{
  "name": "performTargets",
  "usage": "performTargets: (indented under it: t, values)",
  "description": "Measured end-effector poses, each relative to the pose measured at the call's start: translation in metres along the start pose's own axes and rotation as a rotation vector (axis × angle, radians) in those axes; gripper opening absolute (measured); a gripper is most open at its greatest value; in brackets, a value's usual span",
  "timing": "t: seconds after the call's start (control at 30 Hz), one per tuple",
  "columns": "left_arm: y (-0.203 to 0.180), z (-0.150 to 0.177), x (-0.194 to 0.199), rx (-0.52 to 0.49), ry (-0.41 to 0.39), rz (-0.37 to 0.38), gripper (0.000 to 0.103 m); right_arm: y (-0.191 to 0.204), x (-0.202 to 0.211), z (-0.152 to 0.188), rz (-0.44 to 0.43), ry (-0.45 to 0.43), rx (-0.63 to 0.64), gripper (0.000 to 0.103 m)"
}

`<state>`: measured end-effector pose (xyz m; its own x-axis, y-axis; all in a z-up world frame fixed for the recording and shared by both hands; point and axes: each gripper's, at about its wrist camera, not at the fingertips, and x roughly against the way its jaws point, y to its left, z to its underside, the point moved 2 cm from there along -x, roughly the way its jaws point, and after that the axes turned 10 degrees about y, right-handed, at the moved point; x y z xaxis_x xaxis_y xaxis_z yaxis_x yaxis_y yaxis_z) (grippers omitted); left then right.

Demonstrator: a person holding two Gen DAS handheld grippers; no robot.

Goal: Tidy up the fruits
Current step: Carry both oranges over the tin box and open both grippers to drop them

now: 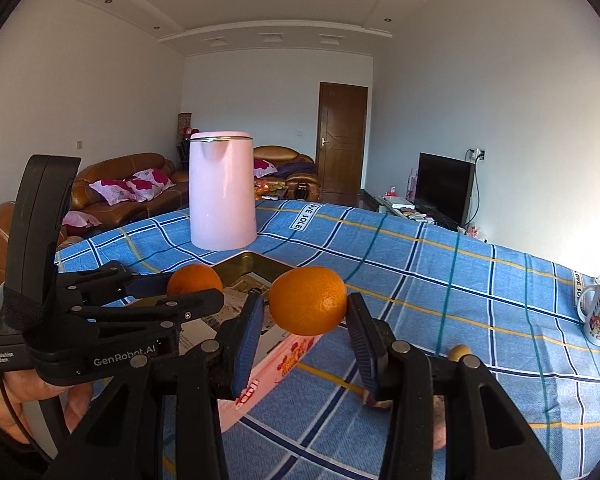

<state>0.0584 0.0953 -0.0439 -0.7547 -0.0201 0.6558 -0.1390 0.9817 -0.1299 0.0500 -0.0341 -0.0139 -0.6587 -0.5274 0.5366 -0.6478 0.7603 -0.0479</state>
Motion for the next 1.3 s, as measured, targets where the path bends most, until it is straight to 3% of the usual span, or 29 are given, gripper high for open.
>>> performTargets:
  t: [0.33,0.7,1.3]
  values:
    - [0.026,0.004,-0.015,0.045,0.043,-0.030,0.049,0.026,-0.046,0.001,-0.043,0.101,0.045,0.045]
    - [0.029,0.007,-0.022,0.044,0.072,-0.060,0.049,0.036,-0.073,0.003,-0.073,0.224,0.071,0.045]
    - [0.026,0.007,-0.020,0.017,0.072,-0.081,0.050,0.045,-0.078,0.005,-0.080,0.259,0.133,0.048]
